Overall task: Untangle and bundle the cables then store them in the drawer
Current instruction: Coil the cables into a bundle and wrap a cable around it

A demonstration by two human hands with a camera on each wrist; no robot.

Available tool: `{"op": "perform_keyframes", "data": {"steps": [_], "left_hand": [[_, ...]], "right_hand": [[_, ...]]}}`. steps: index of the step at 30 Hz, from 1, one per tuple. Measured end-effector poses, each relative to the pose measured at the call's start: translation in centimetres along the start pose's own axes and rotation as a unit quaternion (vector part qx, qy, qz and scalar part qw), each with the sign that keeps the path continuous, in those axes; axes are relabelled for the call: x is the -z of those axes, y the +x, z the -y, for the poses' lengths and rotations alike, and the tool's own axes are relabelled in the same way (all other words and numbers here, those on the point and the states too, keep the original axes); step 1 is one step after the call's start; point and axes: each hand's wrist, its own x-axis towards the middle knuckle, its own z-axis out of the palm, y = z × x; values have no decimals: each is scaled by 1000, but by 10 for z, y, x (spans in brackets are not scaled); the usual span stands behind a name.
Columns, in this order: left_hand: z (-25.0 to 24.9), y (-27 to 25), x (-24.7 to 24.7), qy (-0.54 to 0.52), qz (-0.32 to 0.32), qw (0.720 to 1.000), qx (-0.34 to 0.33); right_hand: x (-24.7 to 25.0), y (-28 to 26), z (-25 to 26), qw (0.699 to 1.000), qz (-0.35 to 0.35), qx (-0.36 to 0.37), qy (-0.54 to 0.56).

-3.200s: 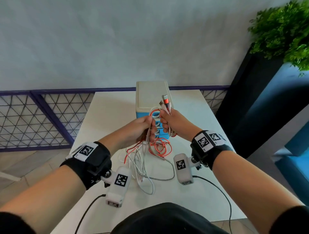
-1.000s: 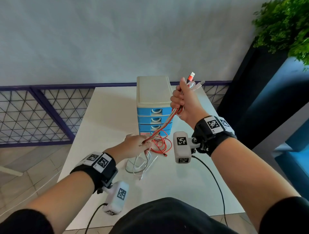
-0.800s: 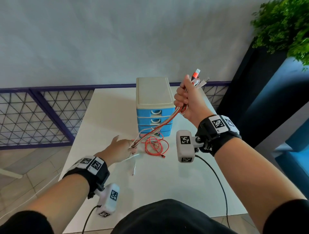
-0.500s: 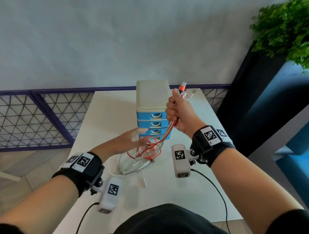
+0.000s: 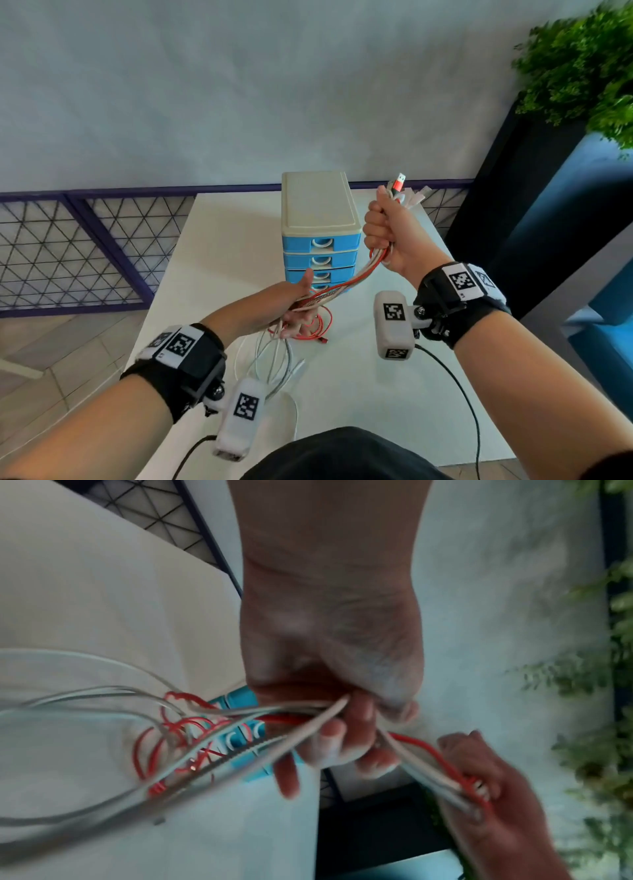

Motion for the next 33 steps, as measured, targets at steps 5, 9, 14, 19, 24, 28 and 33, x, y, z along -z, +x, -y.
{"op": "perform_keyframes", "data": {"steps": [5,9,14,19,24,28,33], "left_hand": [[-4,-1,8,-49,9,999,5],[-10,7,21,194,-119,972,-60],[-25,14,26,304,-252,909,-132],[-36,16,22,322,-290,877,-209],[-37,12,16,279,-300,888,-209],[-40,8,14,194,-303,916,-176],[-39,11,29,150,-274,940,-137]], "right_hand": [[4,-5,2,999,0,-16,-44],[4,-6,-3,989,12,-44,-140],[-2,-10,-21,968,60,-86,-226],[-11,-19,-32,946,147,-179,-226],[-10,-23,-34,931,210,-238,-182],[-5,-25,-37,921,224,-267,-174],[0,-21,-44,943,195,-228,-146]]}}
